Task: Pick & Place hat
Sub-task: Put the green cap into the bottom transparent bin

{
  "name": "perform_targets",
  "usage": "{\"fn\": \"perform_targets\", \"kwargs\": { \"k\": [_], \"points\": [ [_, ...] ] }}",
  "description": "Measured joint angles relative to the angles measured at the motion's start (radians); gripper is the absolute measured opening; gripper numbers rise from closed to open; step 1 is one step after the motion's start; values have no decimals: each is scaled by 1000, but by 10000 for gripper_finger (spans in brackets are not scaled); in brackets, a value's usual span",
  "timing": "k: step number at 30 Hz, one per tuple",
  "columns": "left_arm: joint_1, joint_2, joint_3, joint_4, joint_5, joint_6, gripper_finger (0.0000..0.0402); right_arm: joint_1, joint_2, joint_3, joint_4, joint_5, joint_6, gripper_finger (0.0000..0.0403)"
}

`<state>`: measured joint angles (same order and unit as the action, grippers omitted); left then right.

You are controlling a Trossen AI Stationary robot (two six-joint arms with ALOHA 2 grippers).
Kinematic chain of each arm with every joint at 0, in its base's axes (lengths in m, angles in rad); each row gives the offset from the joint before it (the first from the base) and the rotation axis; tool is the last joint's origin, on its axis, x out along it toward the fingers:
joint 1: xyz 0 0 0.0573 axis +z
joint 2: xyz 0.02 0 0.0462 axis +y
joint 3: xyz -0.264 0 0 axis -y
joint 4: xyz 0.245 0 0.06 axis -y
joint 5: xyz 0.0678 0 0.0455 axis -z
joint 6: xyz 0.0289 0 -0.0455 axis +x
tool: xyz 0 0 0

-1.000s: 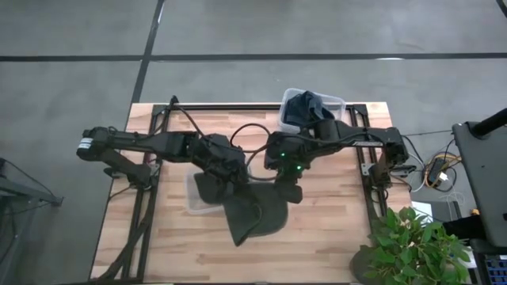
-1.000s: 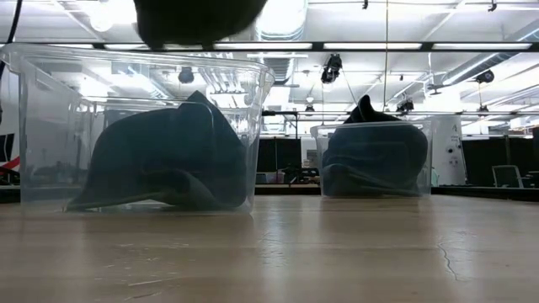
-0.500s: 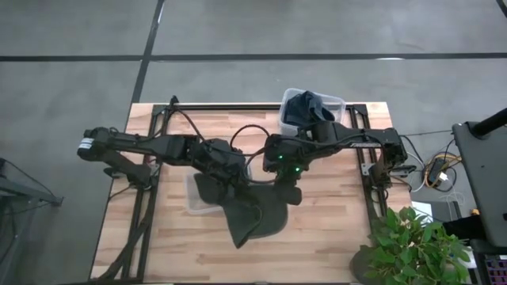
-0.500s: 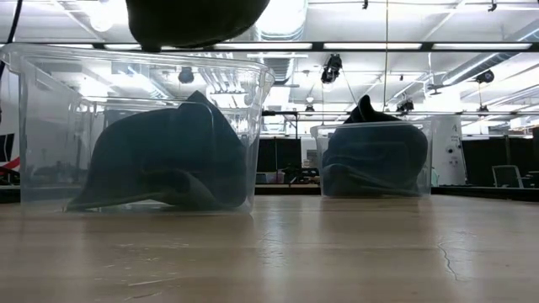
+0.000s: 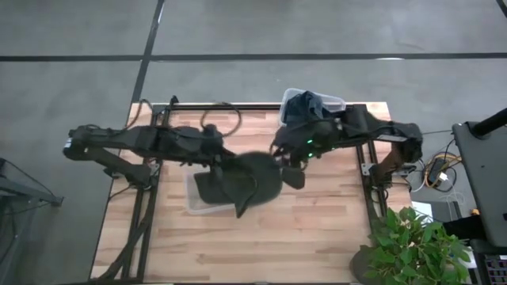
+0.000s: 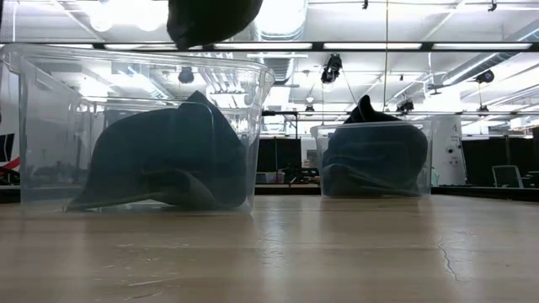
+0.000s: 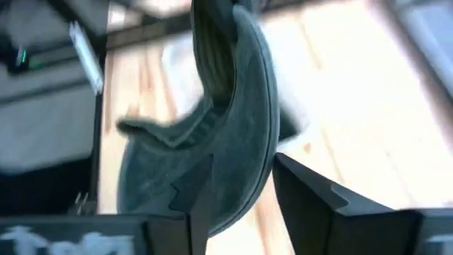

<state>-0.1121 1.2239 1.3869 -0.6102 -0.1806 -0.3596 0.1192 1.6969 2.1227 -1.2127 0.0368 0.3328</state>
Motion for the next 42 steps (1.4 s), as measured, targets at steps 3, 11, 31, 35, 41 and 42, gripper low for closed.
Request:
{"fn": "perform_targets", "kwargs": {
  "k": [3, 11, 31, 35, 41, 42],
  "points": [
    [-3, -44, 0, 39, -79, 31, 5, 16, -46, 0, 69, 98, -14, 153],
    [-2, -152, 0, 220, -251, 150, 5, 57, -137, 0, 253, 319, -113, 160],
    [-2, -164, 0, 595, -272, 333, 5, 62, -129, 0, 477, 440, -315, 145],
    [-2, -149, 0, 603, -268, 328, 5, 58, -121, 0, 490, 452, -332, 124],
    [-3, -140, 0, 578, -255, 338, 8, 55, -112, 0, 413, 487, -333, 25],
    [-3, -140, 0, 567, -250, 338, 14, 55, -112, 1, 403, 487, -328, 20]
  ]
}}
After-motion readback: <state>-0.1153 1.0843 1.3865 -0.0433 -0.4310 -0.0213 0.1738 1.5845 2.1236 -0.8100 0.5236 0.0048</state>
